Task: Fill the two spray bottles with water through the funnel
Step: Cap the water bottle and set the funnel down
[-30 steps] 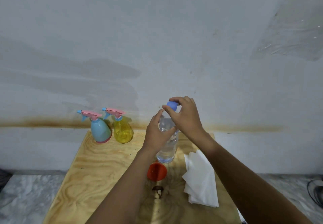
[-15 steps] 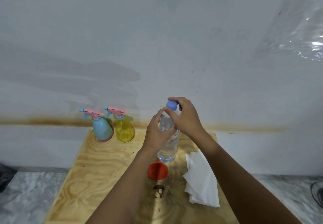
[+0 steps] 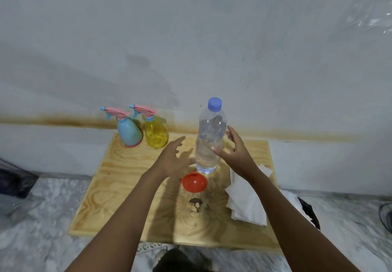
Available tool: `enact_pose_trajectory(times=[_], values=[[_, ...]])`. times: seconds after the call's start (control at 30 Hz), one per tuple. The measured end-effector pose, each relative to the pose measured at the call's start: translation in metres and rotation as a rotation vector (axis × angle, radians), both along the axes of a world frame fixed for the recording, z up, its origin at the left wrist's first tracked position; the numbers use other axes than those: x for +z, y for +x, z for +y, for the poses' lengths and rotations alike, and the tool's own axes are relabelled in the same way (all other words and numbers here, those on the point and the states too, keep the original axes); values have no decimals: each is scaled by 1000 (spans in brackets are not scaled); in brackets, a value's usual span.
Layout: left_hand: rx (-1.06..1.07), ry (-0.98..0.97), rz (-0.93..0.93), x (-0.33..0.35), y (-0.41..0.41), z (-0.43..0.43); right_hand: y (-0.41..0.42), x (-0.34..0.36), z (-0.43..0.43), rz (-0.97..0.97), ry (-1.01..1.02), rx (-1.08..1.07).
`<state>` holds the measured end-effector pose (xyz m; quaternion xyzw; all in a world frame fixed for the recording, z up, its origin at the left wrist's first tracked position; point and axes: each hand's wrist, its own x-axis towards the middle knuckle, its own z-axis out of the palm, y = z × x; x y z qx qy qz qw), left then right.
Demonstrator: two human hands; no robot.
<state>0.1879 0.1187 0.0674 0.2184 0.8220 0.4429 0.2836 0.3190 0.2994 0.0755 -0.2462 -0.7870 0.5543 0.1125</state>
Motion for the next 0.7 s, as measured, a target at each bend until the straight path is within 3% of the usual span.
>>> enact_pose_trajectory(times=[0.23, 0.33, 0.7], values=[[-51, -260, -13, -60, 24, -17, -14, -20, -12, 108, 89, -1], [-70, -333, 104, -74, 29, -16, -20, -25, -11, 82, 85, -42], [-136, -288, 378, -92, 29, -16, -46, -16, 1, 49, 155, 6]])
